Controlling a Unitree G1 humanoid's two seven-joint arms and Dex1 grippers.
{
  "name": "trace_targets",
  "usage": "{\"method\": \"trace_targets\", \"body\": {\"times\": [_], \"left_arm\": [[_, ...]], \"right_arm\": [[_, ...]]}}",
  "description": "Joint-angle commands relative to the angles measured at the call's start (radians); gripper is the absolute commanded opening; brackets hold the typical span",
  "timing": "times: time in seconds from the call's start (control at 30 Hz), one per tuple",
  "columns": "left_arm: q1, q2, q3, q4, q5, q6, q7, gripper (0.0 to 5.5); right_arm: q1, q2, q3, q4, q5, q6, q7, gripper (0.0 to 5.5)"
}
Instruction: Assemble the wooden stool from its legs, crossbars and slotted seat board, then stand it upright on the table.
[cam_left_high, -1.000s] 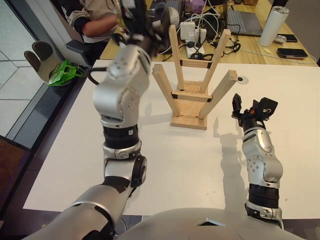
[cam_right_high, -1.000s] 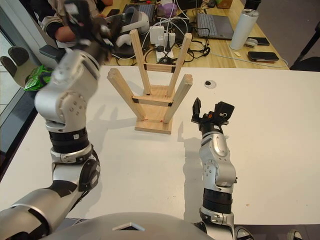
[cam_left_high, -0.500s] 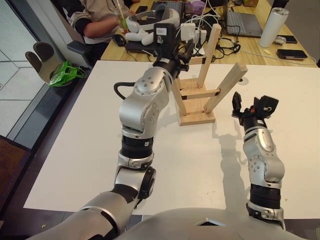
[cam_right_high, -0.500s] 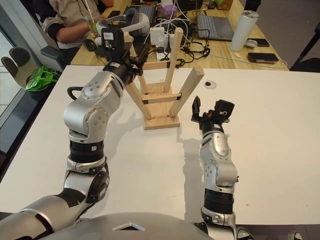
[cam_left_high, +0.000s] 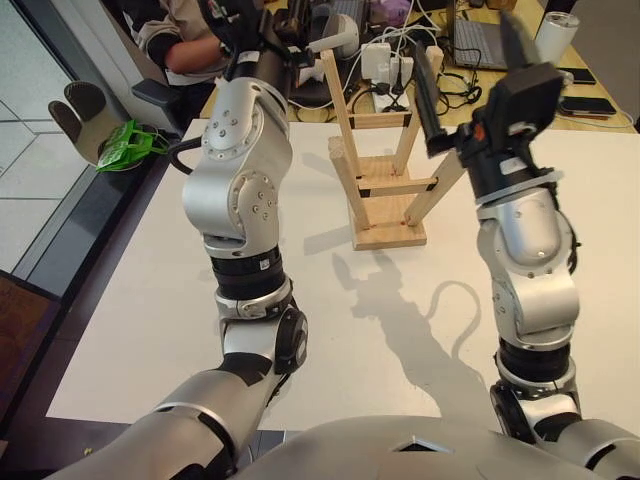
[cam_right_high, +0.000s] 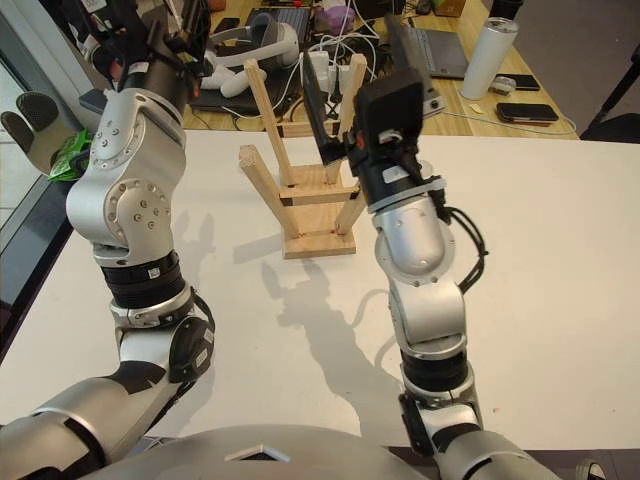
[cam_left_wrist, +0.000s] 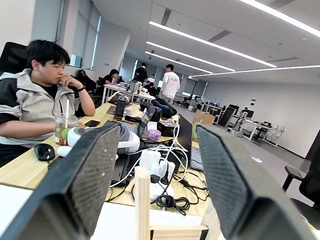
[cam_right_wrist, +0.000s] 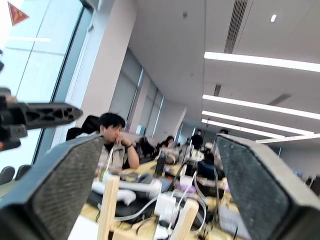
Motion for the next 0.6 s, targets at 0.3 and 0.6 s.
{"method": "trace_targets", "body": {"times": [0.3, 0.6], "left_arm": [[0.112, -0.03, -0.013, -0.02, 0.033, -0.003, 0.059, 2.78], [0.123, -0.032, -0.01, -0.034, 0.034, -0.015, 0.069, 2.78]], "right_arm": [[0.081, -0.021, 0.053, 0.385, 0.023, 0.182, 0.128, 4.15], [-0.076, 0.078, -0.034, 0.333, 0.089, -0.041, 0.102, 4.15]]}}
